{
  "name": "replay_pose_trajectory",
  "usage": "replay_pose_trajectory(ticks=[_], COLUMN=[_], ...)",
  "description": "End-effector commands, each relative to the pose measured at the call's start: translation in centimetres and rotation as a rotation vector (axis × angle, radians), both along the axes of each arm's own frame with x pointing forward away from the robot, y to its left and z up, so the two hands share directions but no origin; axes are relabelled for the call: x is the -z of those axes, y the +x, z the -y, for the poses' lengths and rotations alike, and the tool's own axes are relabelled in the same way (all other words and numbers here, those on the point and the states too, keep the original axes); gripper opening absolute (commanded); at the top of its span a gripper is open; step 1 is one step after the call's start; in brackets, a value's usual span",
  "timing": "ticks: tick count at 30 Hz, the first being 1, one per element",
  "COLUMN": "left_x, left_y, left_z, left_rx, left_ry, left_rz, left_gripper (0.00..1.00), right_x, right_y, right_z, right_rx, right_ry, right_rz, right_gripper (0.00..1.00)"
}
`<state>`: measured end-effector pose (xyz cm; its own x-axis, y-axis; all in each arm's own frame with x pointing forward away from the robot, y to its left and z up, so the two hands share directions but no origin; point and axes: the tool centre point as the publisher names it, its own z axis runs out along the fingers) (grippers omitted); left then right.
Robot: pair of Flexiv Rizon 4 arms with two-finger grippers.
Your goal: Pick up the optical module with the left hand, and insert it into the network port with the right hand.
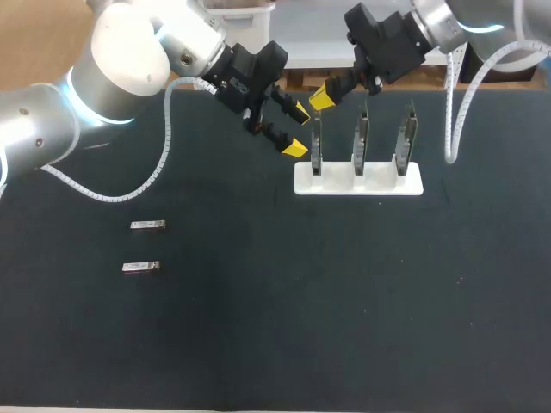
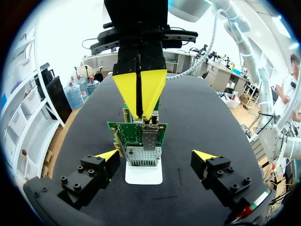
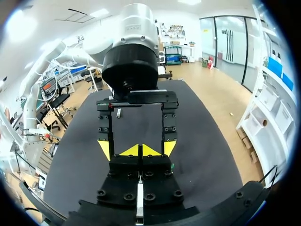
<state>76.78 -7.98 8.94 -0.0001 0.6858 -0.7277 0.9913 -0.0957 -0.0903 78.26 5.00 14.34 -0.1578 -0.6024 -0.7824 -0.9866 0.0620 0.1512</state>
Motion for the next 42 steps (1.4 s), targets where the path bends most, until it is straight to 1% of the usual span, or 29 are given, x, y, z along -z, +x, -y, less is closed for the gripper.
replay_pose_trajectory(ticks=[1,5,9,13,17,22,27,29,32,37,42], left_x=[0.0,0.0,0.0,0.0,0.0,0.0,0.0,0.0,0.0,0.0,0.0], left_y=[0.1,0.1,0.1,0.1,0.1,0.1,0.1,0.1,0.1,0.1,0.1], left_z=[0.0,0.0,0.0,0.0,0.0,0.0,0.0,0.0,0.0,0.0,0.0], left_rx=[0.002,0.002,0.002,0.002,0.002,0.002,0.002,0.002,0.002,0.002,0.002], left_ry=[0.004,0.004,0.004,0.004,0.004,0.004,0.004,0.004,0.004,0.004,0.004], left_rz=[-0.002,-0.002,-0.002,-0.002,-0.002,-0.002,-0.002,-0.002,-0.002,-0.002,-0.002], left_gripper=[1.00,1.00,1.00,1.00,1.00,1.00,1.00,1.00,1.00,1.00,1.00], right_x=[-1.2,-2.8,-3.8,-4.1,-4.2,-4.0,-3.6,-3.4,-3.1,-2.3,-1.5], right_y=[-0.8,-0.8,-0.8,-0.8,-1.0,-1.4,-1.8,-1.8,-1.6,-1.6,-1.5], right_z=[0.1,0.6,1.8,3.4,4.9,6.7,8.2,8.6,9.1,9.7,10.1], right_rx=[0.002,0.004,0.002,-0.013,0.020,0.021,-0.016,-0.043,-0.049,-0.039,-0.019], right_ry=[0.023,0.059,0.077,0.075,0.064,0.054,0.053,0.042,0.028,0.007,-0.002], right_rz=[0.028,0.049,0.074,0.088,0.096,0.090,0.064,0.061,0.056,0.053,0.035], right_gripper=[0.00,0.00,0.00,0.00,0.00,0.00,0.00,0.00,0.00,0.00,0.00])
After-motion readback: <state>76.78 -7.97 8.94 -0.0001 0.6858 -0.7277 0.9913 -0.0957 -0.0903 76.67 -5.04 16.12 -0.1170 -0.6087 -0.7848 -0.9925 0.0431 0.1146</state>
